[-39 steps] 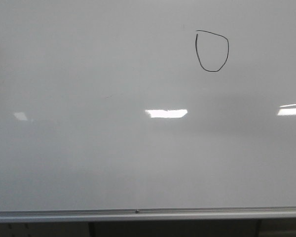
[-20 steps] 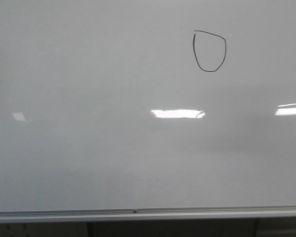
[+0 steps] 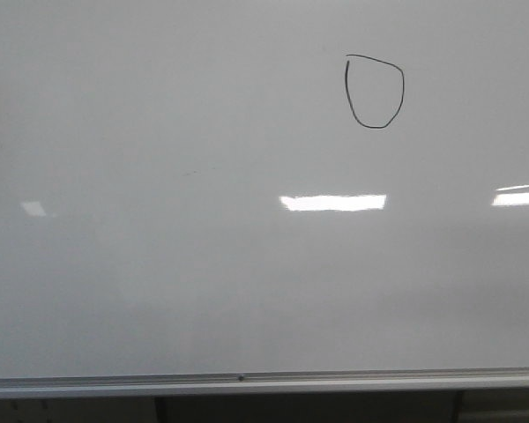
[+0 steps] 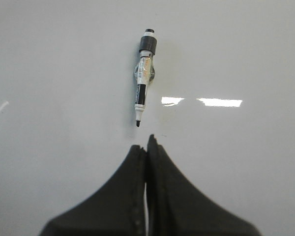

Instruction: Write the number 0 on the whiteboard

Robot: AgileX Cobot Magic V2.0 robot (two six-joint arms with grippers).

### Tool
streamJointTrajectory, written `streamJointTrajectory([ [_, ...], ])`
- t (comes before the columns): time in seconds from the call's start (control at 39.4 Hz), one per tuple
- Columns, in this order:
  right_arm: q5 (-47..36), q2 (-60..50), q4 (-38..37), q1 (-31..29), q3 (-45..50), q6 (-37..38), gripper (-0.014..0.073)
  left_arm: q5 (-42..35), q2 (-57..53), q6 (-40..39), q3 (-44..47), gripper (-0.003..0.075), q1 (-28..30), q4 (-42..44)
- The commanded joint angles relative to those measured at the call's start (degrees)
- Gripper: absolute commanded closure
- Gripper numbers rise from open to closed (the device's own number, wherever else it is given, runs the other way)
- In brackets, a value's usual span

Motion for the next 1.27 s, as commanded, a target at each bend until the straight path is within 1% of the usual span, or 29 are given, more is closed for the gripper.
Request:
streamJointTrajectory([
  [0.0,-3.5,-1.0,-3.9,-0.5,0.1,0.5,0.0662,-5.1,-1.0,-0.6,1.3,0.0740,0.0,-0.5],
  [0.08,-3.8,-1.0,-5.7,-0.5,0.1,0.5,0.0662,-5.1,-1.0,-0.6,1.3,0.0740,0.0,-0.5],
  [1.24,-3.8,-1.0,-5.7,-0.5,0.1,0.5,0.0662,-5.1,-1.0,-0.6,1.3,0.0740,0.0,-0.5],
])
